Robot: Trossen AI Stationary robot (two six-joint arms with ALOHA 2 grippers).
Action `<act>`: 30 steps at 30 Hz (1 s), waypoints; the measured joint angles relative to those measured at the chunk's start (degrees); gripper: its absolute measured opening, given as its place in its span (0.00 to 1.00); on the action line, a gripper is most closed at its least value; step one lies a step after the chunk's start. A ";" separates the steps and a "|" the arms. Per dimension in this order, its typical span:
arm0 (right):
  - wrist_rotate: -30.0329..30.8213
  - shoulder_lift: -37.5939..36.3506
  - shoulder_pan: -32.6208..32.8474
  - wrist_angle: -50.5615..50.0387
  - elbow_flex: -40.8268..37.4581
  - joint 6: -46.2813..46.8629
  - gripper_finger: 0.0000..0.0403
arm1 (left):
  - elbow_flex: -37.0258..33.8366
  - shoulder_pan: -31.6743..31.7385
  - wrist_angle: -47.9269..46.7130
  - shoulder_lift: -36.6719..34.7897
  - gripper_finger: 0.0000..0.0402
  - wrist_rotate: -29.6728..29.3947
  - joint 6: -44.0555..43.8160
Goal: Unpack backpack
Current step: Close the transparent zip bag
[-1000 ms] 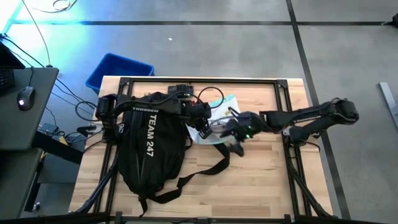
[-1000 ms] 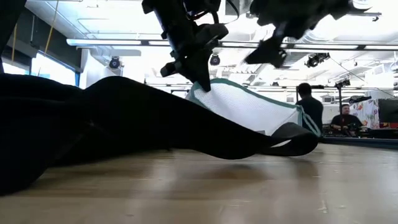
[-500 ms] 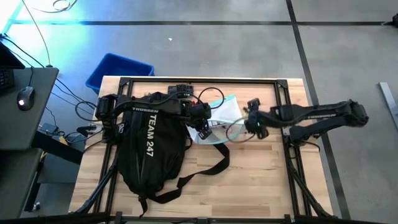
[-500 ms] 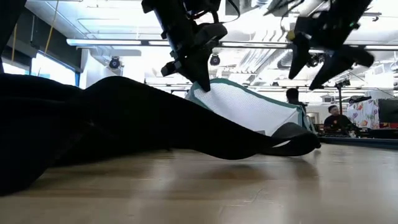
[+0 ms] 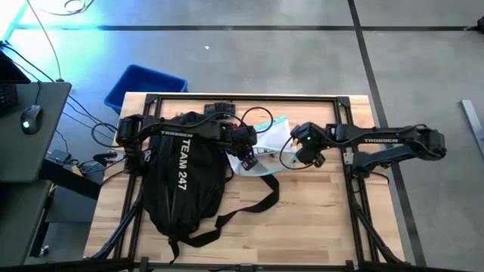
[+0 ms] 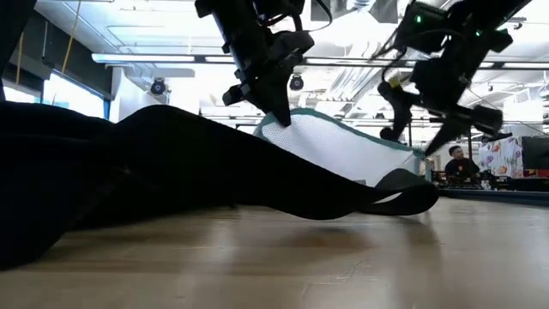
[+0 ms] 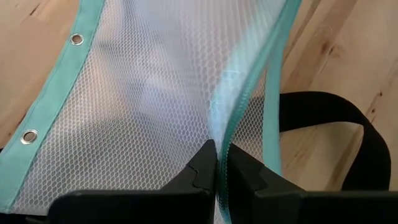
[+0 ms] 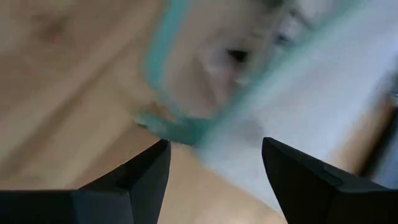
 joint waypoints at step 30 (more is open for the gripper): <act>-5.50 -2.52 16.23 -5.83 8.06 84.37 0.00 | -4.17 6.19 19.07 1.14 0.00 12.32 19.63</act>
